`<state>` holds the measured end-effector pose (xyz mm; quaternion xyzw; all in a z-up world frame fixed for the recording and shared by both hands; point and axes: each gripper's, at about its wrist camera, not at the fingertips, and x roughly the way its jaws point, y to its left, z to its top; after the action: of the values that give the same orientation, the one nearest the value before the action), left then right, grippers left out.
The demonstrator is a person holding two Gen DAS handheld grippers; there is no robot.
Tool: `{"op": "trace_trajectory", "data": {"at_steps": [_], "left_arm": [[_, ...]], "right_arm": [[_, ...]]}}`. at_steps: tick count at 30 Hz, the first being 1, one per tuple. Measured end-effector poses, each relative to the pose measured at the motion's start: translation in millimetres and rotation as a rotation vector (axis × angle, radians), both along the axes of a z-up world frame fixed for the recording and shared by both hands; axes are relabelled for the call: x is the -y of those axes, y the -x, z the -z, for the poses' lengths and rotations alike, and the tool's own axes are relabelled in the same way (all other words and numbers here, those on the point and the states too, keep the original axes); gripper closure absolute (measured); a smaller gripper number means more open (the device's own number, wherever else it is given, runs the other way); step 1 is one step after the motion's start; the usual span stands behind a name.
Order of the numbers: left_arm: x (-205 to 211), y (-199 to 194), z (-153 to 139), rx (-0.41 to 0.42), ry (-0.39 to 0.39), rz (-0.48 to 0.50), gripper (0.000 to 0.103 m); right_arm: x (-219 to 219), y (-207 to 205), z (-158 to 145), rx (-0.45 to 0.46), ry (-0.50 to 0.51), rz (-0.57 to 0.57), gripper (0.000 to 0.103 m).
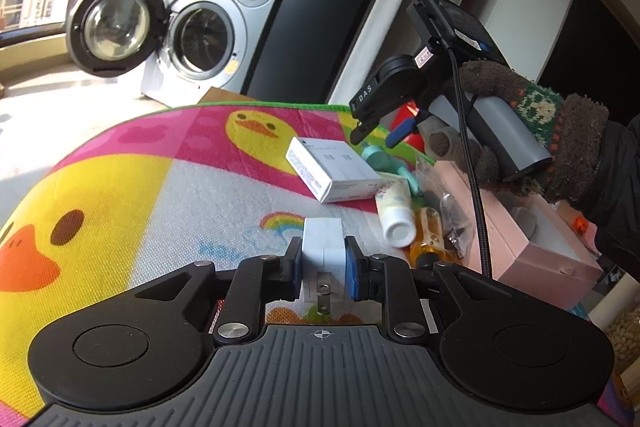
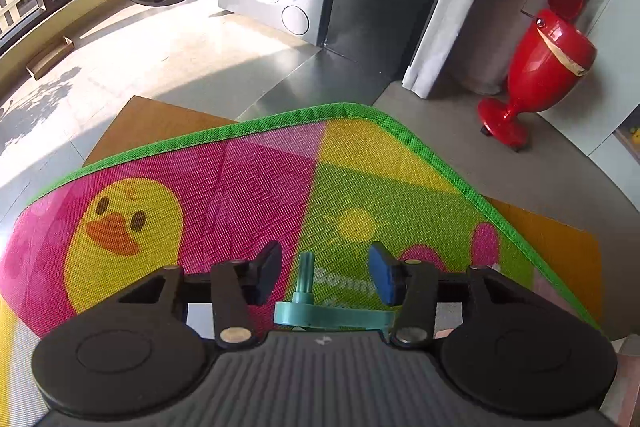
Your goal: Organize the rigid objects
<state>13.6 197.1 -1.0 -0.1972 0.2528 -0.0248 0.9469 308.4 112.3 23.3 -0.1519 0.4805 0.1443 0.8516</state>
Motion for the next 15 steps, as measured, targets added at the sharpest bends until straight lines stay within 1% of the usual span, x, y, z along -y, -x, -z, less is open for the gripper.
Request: {"op": "trace_trajectory", "data": {"at_steps": [1, 3, 4, 6, 10, 12, 15], "left_arm": [[-1, 0, 0, -0.001, 0.006, 0.001, 0.079], [-2, 1, 1, -0.002, 0.016, 0.000, 0.079], [-3, 1, 1, -0.001, 0.021, 0.000, 0.079], [-4, 1, 1, -0.002, 0.025, 0.000, 0.079], [-7, 2, 2, -0.004, 0.033, -0.002, 0.079], [-8, 1, 2, -0.004, 0.034, -0.002, 0.079], [-8, 1, 3, -0.009, 0.035, -0.012, 0.079]], "right_arm": [[0, -1, 3, -0.013, 0.001, -0.002, 0.064], [2, 1, 11, -0.067, -0.004, -0.008, 0.071], [3, 5, 11, -0.059, -0.010, -0.008, 0.071], [3, 15, 10, -0.069, -0.003, -0.033, 0.071], [4, 42, 6, -0.116, -0.013, -0.077, 0.072], [4, 60, 5, -0.145, -0.023, -0.108, 0.076], [5, 88, 3, -0.175, -0.055, -0.160, 0.076]]}}
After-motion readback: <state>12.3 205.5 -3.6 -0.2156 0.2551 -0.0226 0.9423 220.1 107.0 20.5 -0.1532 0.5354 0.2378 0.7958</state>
